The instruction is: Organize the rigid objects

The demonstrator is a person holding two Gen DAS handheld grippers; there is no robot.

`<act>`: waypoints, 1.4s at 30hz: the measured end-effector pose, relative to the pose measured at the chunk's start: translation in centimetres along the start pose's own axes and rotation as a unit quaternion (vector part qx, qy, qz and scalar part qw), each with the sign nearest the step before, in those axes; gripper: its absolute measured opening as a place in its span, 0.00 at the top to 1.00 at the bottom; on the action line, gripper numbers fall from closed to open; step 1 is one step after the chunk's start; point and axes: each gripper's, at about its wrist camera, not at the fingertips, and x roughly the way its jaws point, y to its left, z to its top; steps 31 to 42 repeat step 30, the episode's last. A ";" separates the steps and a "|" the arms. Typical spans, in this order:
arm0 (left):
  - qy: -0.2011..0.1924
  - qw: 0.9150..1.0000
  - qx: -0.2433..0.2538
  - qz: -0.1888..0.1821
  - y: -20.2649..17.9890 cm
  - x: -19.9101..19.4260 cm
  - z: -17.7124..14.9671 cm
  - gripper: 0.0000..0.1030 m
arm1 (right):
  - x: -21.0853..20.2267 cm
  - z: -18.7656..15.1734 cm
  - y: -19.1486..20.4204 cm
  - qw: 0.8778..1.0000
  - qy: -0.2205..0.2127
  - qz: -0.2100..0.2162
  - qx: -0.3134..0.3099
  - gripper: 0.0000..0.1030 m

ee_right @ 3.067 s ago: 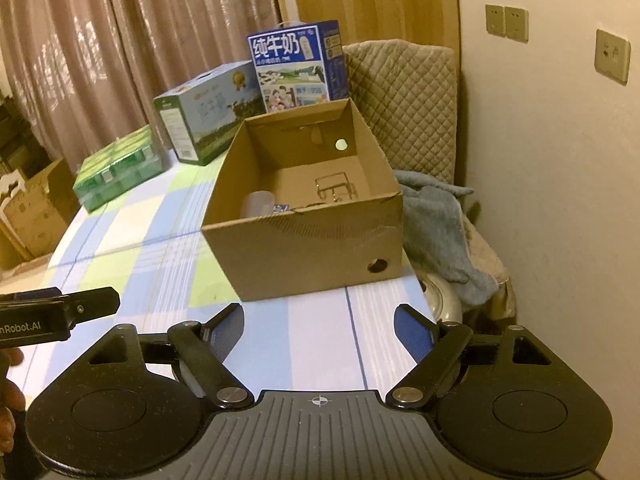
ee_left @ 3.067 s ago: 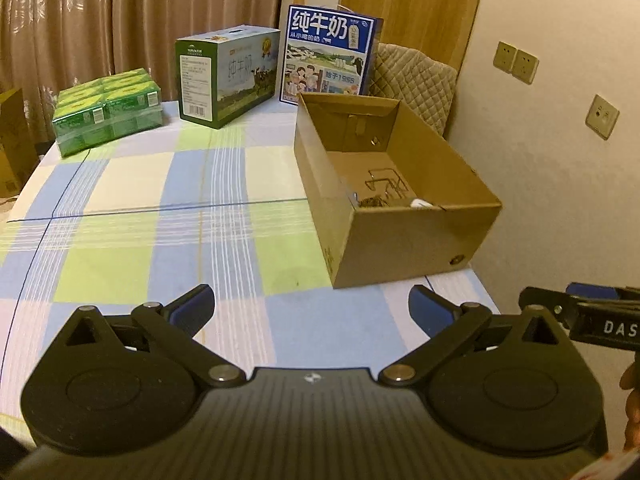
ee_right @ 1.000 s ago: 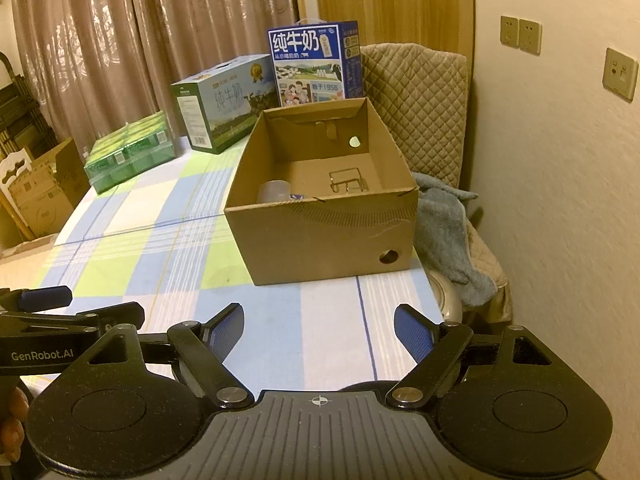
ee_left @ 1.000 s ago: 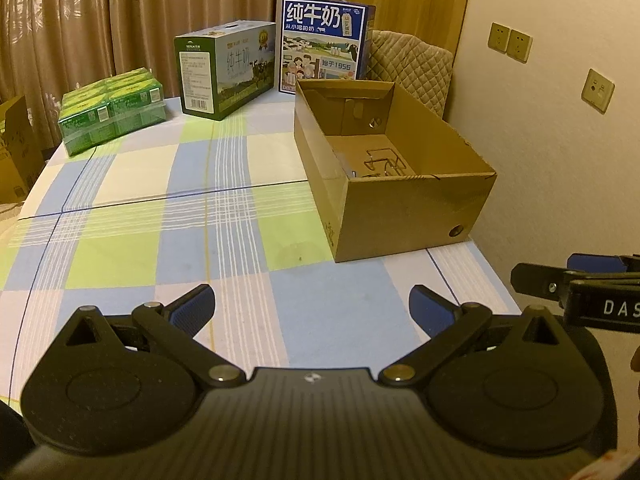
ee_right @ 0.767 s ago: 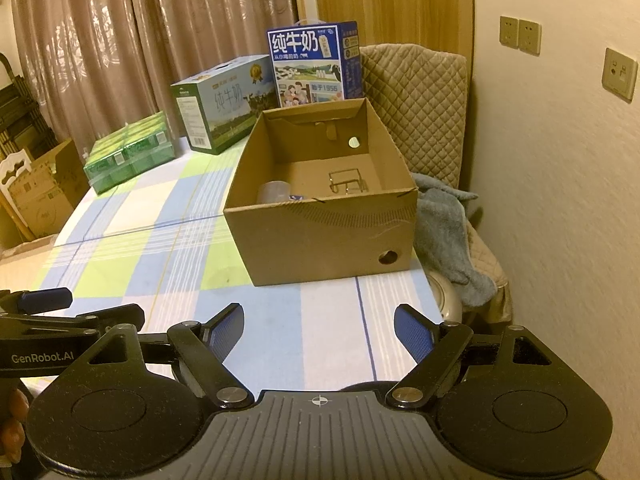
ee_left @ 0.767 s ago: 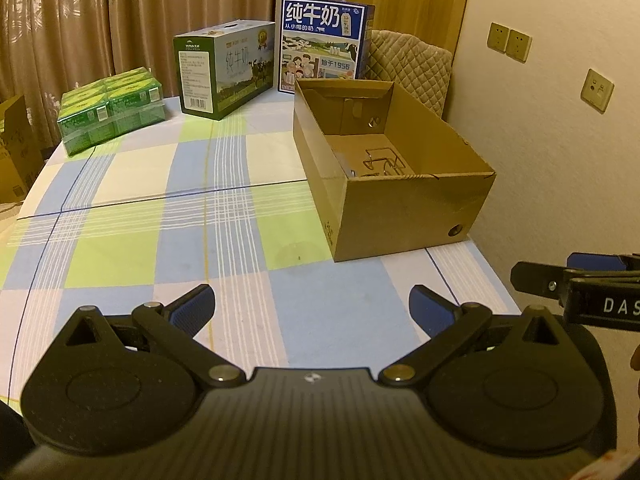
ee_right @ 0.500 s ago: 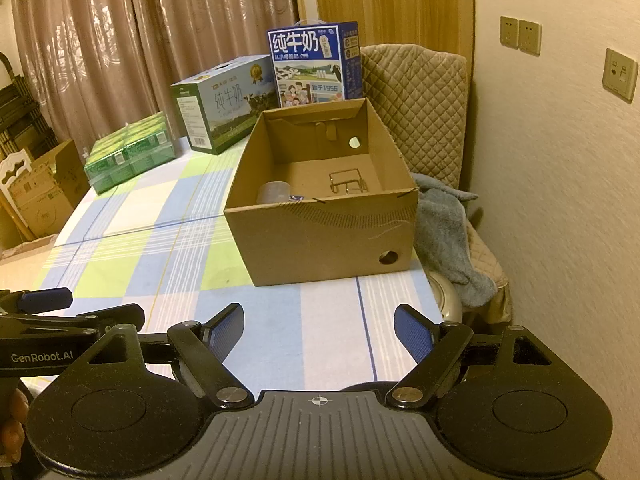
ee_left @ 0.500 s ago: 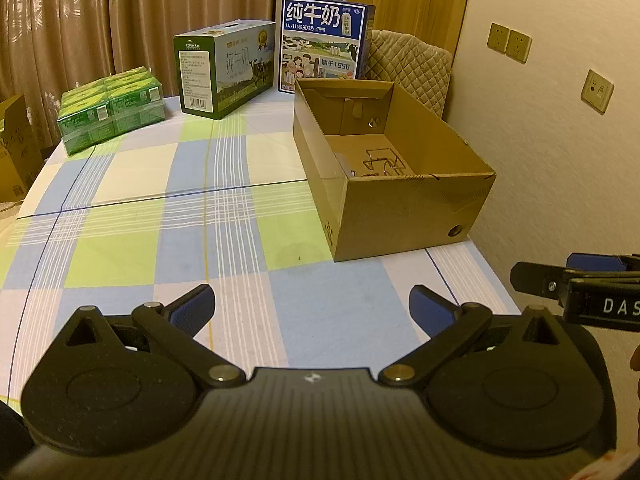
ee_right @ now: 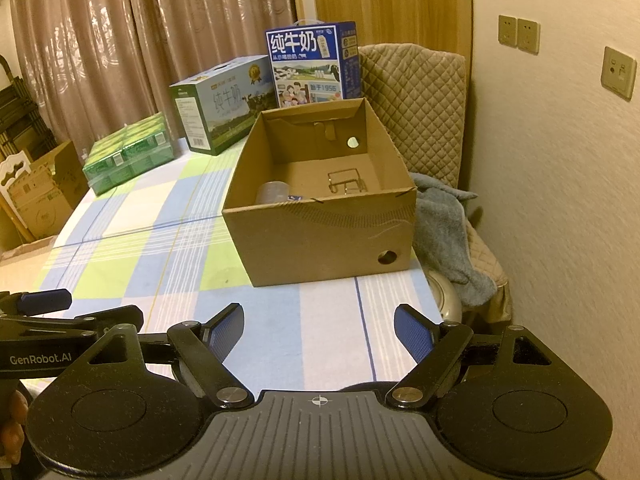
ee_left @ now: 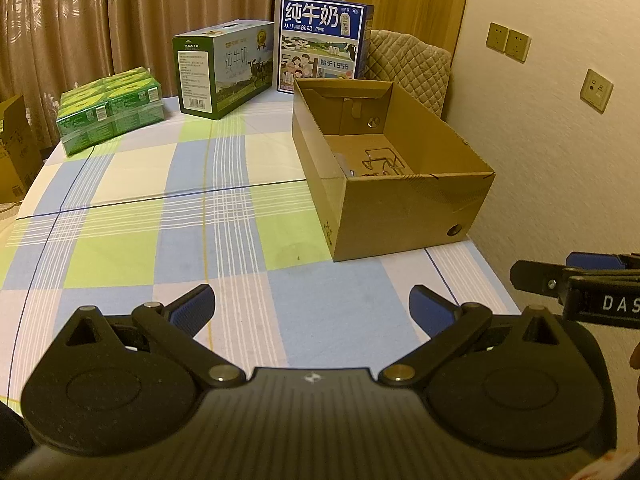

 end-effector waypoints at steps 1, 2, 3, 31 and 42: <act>0.000 1.000 0.000 0.000 0.0 0.0 0.0 0.01 | 0.0 0.0 0.0 1.000 0.000 0.000 0.000 0.23; 0.000 1.000 0.000 0.000 0.0 0.0 0.0 0.01 | 0.0 0.0 0.0 1.000 0.000 0.000 0.000 0.23; 0.000 1.000 0.000 0.000 0.0 0.0 0.0 0.01 | 0.0 0.0 0.0 1.000 0.000 0.000 0.000 0.23; -0.004 1.000 0.004 -0.008 -0.1 -0.1 -0.1 0.01 | 0.0 0.0 0.0 1.000 -0.001 0.001 0.000 0.23; -0.004 1.000 0.004 -0.008 -0.1 -0.1 -0.1 0.01 | 0.0 0.0 0.0 1.000 -0.001 0.001 0.000 0.23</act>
